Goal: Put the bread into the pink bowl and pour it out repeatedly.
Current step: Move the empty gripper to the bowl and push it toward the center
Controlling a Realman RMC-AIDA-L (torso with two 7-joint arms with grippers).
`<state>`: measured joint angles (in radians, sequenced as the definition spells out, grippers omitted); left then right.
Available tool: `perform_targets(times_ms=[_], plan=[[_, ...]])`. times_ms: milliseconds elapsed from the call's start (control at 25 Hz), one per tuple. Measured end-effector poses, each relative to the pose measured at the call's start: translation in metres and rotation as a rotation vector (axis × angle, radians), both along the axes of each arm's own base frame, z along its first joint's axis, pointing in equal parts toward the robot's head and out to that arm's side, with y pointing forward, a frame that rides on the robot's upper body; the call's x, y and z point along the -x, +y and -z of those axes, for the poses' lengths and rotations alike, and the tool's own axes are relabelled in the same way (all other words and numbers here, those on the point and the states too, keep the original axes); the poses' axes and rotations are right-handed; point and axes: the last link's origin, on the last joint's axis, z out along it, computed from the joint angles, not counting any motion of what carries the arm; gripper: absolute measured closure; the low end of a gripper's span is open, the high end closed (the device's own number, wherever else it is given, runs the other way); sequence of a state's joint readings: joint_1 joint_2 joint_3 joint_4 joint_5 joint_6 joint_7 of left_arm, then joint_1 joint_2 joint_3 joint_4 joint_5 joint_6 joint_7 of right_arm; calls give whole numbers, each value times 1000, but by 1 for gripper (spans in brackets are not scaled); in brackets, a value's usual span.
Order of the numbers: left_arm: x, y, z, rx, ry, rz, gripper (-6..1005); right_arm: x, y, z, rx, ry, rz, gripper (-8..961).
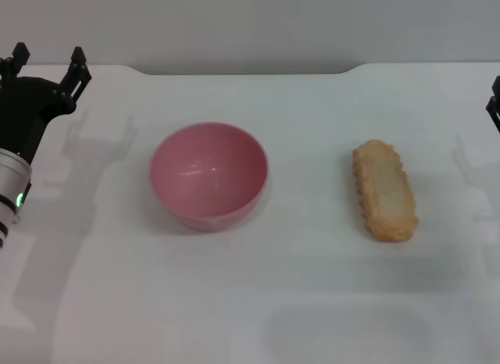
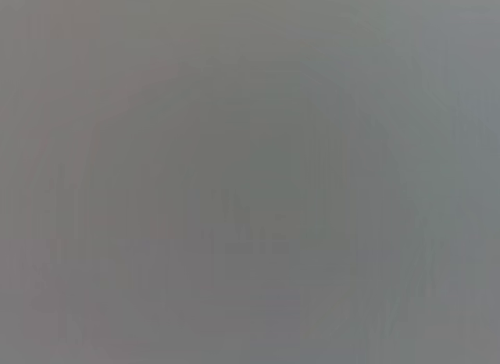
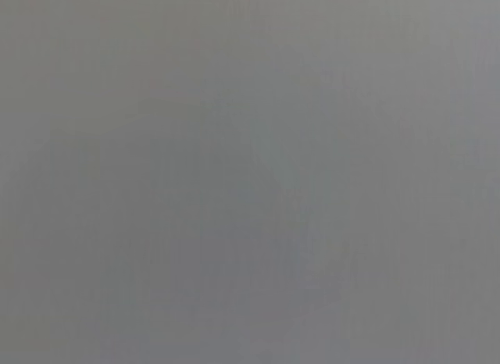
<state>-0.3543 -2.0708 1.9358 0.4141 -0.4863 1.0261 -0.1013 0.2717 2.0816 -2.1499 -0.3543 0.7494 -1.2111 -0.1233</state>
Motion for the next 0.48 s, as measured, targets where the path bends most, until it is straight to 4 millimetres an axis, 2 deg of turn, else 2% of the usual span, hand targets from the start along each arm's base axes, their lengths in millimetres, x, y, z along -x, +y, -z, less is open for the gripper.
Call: perform_targets(times_ms=[480], plan=[[-1, 0, 1, 4, 1, 3, 154, -5, 4, 5, 37, -5, 37, 164]])
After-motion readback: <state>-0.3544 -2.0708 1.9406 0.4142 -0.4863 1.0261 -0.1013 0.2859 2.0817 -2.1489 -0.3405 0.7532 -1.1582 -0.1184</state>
